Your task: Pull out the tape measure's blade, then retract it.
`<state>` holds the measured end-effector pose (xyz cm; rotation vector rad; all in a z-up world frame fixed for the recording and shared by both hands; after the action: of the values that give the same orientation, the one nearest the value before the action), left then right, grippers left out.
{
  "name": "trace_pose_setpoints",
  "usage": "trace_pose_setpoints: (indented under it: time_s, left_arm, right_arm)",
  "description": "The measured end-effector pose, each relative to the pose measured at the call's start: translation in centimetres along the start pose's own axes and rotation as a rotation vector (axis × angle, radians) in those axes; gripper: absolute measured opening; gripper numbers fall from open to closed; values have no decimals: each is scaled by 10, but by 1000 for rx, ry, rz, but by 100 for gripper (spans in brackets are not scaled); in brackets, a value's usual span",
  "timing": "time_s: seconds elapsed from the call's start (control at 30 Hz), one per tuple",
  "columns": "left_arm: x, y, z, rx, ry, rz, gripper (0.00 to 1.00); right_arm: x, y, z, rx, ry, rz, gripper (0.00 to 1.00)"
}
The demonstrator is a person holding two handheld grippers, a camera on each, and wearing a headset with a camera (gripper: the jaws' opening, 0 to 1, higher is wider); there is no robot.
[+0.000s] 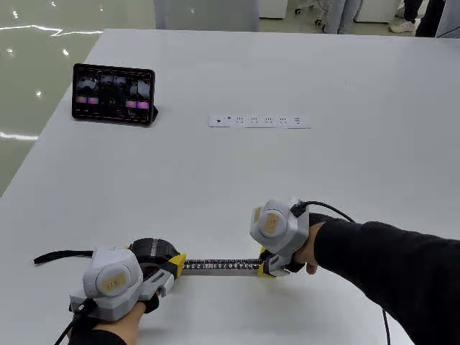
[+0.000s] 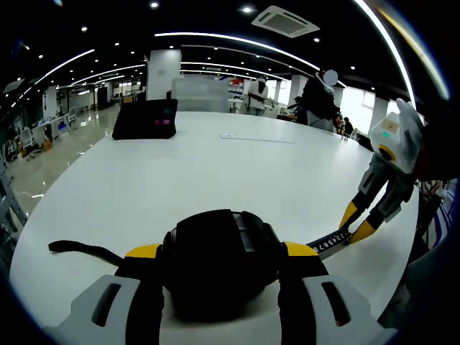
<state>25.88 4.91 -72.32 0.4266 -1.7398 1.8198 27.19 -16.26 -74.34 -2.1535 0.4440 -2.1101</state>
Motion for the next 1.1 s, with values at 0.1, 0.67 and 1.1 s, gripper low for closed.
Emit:
trace_pose_setpoints:
  time_s: [0.1,0.67,1.1]
  left_arm:
    - [0,0,0,0,0,0,60]
    - [-1,-1,1,0,1,1,60]
    - [-1,0,0,1,1,0,60]
  right_arm:
    - [0,-1,0,1,0,2,11]
    - [-2,-9,-1,2,3,-3,11]
    - [-5,-16,-4,-10,11,-2,11]
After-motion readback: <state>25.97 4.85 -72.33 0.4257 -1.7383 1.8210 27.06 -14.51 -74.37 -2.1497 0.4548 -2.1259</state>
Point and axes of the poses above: the centre of the closed fingertips' face, and the gripper's own axes: x roughly backward along the fingers, z roughly to its right, y roughly out of its underside, the point moved 4 cm from there along x, roughly backward along the fingers, and after that the axes turned 6 degrees about -z, right-handed, at the moved point
